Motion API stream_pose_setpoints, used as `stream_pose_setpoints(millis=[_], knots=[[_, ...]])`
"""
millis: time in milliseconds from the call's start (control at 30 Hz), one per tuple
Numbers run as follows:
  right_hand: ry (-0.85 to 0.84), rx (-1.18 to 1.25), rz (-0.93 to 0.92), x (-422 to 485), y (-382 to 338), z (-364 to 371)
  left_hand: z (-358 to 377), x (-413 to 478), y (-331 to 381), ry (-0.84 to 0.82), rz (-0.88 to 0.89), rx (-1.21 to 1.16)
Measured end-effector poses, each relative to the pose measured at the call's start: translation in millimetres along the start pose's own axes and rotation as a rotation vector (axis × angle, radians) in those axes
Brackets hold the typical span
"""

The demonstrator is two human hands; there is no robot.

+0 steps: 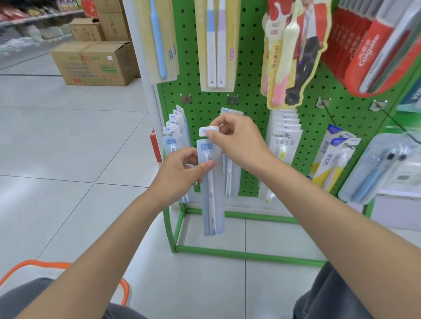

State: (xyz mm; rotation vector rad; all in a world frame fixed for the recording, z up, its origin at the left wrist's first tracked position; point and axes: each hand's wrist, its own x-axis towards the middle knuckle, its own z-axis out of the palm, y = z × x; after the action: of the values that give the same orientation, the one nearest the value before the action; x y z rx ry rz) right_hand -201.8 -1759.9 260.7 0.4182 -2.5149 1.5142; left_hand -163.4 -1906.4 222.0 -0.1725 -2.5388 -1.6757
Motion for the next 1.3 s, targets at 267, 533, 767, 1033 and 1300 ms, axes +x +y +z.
stream_pose_setpoints(millis=[267,533,767,1033,1300], knots=[[-0.181,0.090,0.169,-4.7,7.9,5.6,-8.9,4.9,6.5,0.141,-0.079,-0.223],[-0.544,0.056,0.276,-23.1,22.1,20.1,-31.4,12.0,6.8,0.412,-0.183,-0.372],[-0.763,-0.017,0.240,-43.6,36.0,21.3,-39.6,14.0,9.0,0.493,-0.221,-0.481],[-0.741,-0.125,0.196,-54.0,34.1,18.2,-29.3,14.3,12.7,0.335,-0.096,-0.313],[-0.681,-0.440,0.036,-62.2,28.2,16.7,-26.8,12.1,14.1,0.289,-0.049,-0.262]])
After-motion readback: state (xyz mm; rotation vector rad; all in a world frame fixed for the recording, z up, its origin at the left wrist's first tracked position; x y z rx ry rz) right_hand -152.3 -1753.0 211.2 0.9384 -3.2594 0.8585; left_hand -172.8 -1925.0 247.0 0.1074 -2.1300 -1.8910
